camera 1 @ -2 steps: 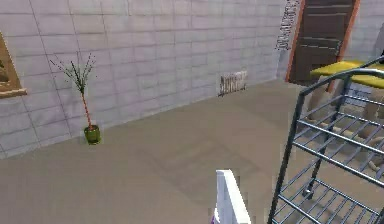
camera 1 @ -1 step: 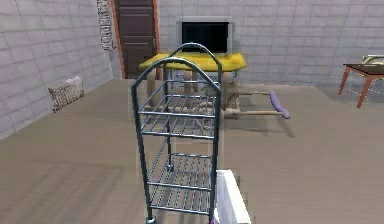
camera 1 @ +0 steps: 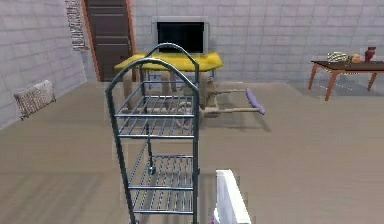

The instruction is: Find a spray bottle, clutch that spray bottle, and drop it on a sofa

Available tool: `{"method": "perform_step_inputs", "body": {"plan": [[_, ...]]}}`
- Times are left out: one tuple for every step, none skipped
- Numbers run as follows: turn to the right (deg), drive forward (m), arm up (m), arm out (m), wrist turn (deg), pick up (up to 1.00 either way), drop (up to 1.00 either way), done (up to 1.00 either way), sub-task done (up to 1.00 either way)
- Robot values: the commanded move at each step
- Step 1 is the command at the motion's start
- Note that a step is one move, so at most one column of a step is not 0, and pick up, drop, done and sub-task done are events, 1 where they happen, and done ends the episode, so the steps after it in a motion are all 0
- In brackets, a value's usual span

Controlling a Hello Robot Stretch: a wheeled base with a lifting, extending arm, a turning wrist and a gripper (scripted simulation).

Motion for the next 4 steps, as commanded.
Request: {"method": "perform_step_inputs", "body": {"plan": [[0.0,0.10,0.00,0.00,0.0,0.00,0.00,0.00,0.00],[45.0,0.00,0.00,0.00,0.0,0.00,0.00,0.00,0.00],[36.0,0.00,0.00,0.00,0.0,0.00,0.00,0.00,0.00],[3.0,0.00,0.00,0.00,0.0,0.00,0.00,0.00,0.00]]}}
